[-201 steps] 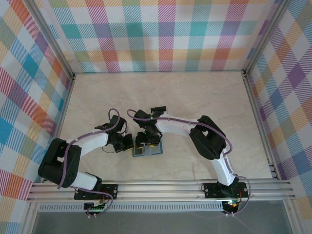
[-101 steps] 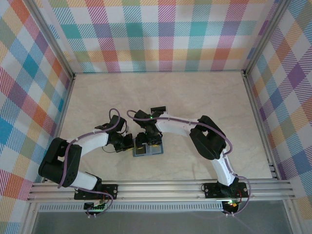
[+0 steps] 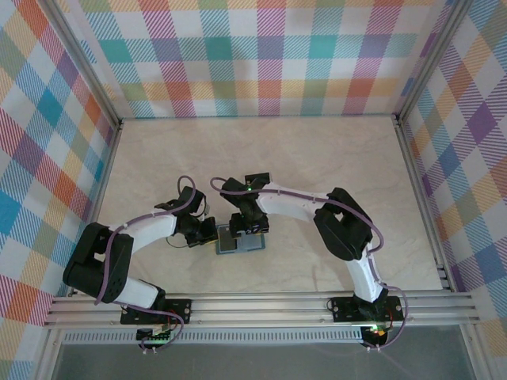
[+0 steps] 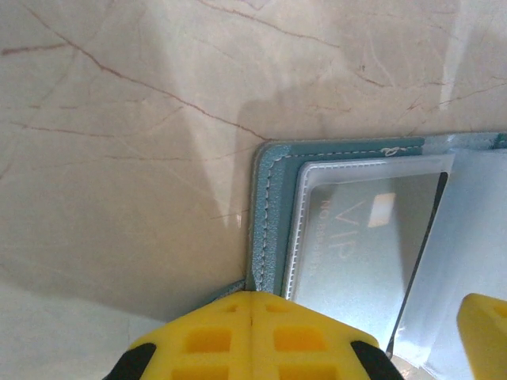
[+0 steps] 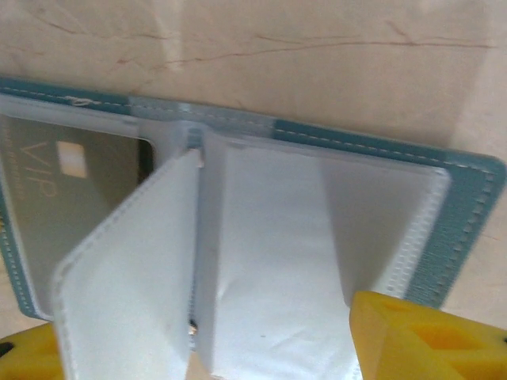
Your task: Take the credit cards out of the card holder
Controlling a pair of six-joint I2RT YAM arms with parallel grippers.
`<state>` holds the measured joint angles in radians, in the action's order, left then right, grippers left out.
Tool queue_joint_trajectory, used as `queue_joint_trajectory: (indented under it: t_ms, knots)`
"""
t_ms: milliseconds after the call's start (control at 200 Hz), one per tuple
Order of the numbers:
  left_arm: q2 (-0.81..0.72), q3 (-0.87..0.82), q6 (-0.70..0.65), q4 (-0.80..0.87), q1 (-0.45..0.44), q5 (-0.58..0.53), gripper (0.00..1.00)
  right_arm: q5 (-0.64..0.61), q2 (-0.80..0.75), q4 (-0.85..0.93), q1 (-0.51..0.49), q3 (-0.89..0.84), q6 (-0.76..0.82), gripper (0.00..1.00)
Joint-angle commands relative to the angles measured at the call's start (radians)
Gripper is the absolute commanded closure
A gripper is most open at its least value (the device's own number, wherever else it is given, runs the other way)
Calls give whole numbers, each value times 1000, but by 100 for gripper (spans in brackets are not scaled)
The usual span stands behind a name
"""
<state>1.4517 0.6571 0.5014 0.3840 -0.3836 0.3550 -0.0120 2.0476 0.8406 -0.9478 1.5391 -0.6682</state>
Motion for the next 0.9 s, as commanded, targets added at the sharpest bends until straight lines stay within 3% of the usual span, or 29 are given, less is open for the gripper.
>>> queue_joint_trajectory:
  t_ms: [0, 485, 895]
  knots:
    - [34, -6, -20, 51, 0, -4, 100, -29, -58, 35, 15, -43, -5, 36]
    - [25, 68, -36, 107, -7, 22, 100, -49, -88, 12, 35, -155, 9, 38]
    - [59, 131, -21, 123, -82, 10, 100, 6, -171, -26, 37, -159, -4, 59]
